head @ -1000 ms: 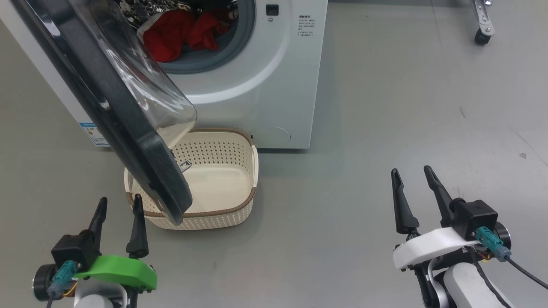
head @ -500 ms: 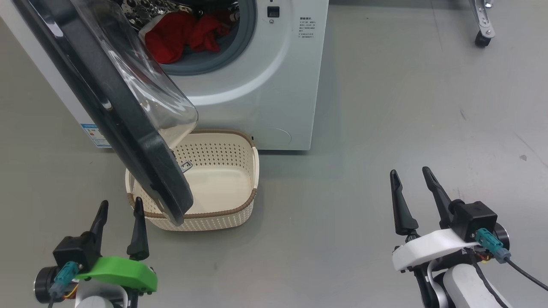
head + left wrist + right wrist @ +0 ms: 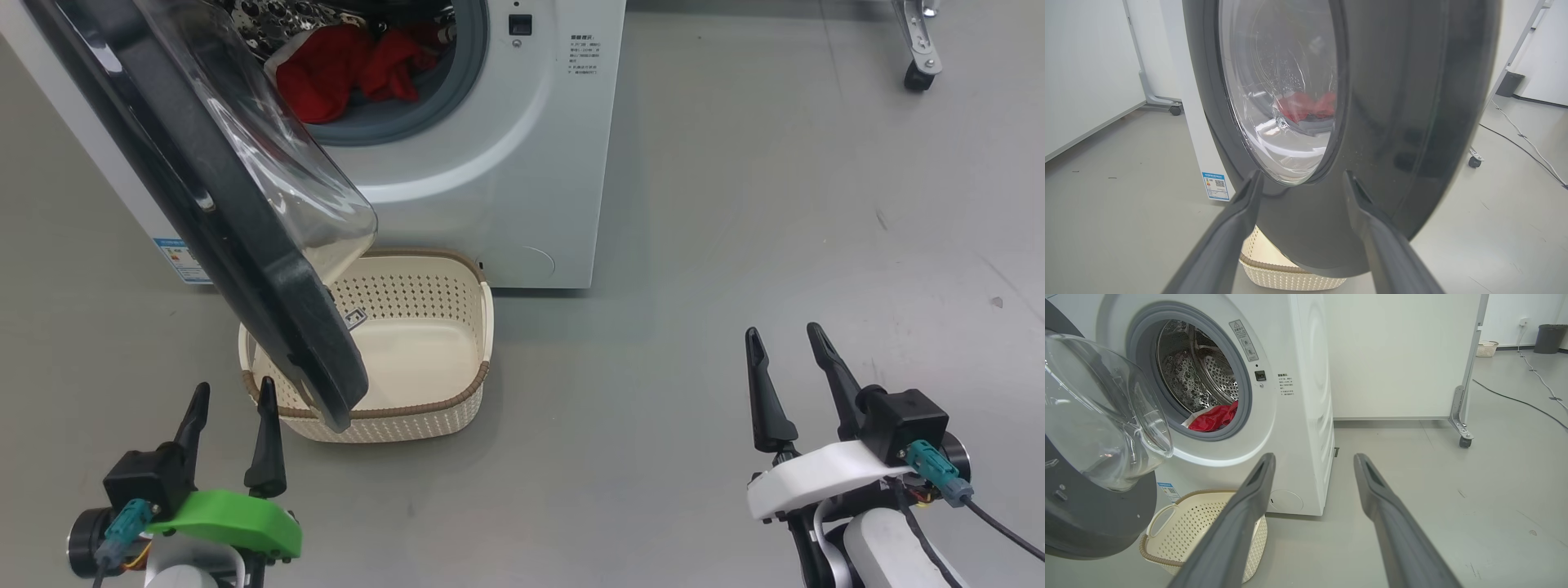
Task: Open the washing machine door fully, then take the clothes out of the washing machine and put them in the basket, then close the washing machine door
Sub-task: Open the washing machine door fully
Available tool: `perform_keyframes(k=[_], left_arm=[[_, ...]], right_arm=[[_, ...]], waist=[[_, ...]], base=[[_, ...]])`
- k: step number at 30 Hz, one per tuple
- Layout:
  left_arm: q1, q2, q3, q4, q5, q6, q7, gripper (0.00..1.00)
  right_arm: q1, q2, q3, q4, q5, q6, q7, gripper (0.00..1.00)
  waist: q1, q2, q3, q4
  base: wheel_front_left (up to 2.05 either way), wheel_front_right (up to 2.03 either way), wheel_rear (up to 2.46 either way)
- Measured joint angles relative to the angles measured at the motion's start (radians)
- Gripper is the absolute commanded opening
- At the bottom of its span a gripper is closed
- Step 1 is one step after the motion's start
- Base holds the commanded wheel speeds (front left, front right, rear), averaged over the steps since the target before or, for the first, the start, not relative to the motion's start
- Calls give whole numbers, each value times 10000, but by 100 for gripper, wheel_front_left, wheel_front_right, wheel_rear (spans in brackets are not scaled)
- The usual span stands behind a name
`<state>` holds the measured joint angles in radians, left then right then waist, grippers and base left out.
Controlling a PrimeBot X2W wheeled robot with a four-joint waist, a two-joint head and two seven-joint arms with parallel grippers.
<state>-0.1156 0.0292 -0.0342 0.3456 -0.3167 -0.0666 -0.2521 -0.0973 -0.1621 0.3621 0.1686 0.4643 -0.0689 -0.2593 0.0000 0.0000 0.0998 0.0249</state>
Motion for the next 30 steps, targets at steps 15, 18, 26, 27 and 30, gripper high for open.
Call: perform_keyframes(k=[15, 18, 26, 27, 30], left_arm=[[-22, 0, 4, -6, 4, -10, 0, 100], [-23, 0, 4, -4, 10, -13, 0, 100], [-24, 0, -71, 107, 13, -92, 0, 0], [-24, 0, -63, 104, 13, -92, 0, 0], [-24, 0, -10, 13, 13, -92, 0, 0]], right_arm=[[51, 148, -209, 102, -276, 238, 0, 100], [53, 199, -236, 127, -303, 270, 0, 100], [79, 301, -303, 219, -378, 410, 0, 100], [83, 311, -314, 230, -387, 412, 0, 100], [110, 336, -341, 255, -451, 420, 0, 100]], waist=[[0, 0, 22, -8], [0, 0, 14, -9], [0, 0, -50, -16], [0, 0, -58, -17], [0, 0, -72, -19]], base=[[0, 0, 0], [0, 0, 0], [0, 0, 0], [0, 0, 0], [0, 0, 0]])
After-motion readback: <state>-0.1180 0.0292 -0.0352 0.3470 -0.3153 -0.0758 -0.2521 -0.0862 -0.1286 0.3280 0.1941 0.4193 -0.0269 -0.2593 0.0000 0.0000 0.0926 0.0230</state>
